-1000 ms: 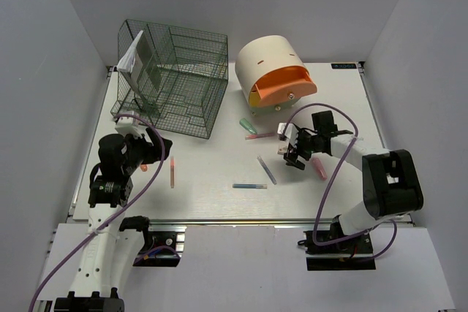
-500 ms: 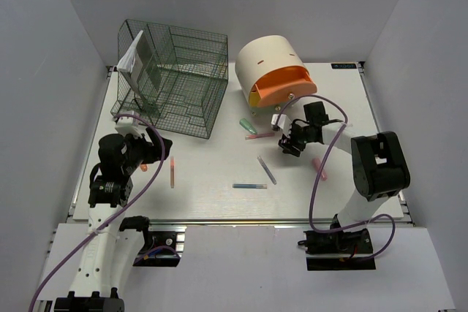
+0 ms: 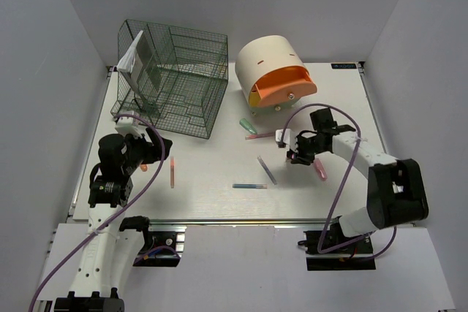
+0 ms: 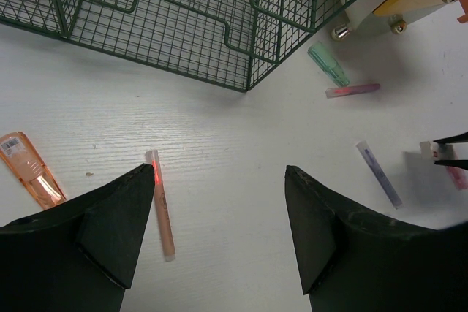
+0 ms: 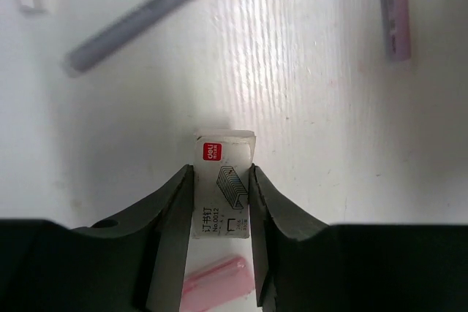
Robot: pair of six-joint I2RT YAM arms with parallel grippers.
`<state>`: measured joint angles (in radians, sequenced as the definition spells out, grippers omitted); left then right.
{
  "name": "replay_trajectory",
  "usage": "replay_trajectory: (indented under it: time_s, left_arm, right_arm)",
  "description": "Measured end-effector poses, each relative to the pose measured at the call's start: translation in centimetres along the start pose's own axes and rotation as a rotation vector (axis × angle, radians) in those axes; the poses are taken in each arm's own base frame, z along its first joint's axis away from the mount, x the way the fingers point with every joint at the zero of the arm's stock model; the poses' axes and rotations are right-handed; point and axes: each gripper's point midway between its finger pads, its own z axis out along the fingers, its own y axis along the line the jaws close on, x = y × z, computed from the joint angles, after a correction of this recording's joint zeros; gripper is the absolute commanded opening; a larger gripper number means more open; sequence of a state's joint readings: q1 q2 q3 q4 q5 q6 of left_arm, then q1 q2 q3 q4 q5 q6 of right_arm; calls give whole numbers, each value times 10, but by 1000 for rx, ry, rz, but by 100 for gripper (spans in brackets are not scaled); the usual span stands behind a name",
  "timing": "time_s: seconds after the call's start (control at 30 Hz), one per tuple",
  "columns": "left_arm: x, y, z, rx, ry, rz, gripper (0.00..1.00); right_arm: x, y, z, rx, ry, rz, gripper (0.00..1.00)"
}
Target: Organize the desk
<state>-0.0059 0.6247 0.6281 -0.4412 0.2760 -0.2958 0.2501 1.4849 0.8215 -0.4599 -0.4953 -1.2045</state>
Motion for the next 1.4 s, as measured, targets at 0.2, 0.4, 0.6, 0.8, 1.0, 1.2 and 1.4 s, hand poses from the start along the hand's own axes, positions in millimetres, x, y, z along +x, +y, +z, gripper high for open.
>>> replay_trajectory:
  time_s: [0.2,0.4,0.6,0.8,1.0,1.2,1.4]
  left_arm:
    - [0,0,0,0,0,0,82]
    - [0,0,0,0,0,0,82]
    - [0,0,0,0,1,0,82]
    - [0,1,0,-4,1,-1,82]
    - [0,2,0,-8,1,-1,81]
    - [1,2,1,-9,4,-2,81]
    - [1,2,1,-9,4,-2,82]
  right_arm:
    - [-73,-9,-59,3,-158,-80,2]
    - [-173,-59,-150,264,-362,-228,5]
    - [-208,-95,-186,445,-405,-296,7]
    - [-212,-149,-179,546,-364,-291,9]
    - [-202,-187,-162,591,-309,-256,16]
    - [-190,-203,-148,604,-269,-241,24]
    - [-181,-211,-137,597,-243,-220,36]
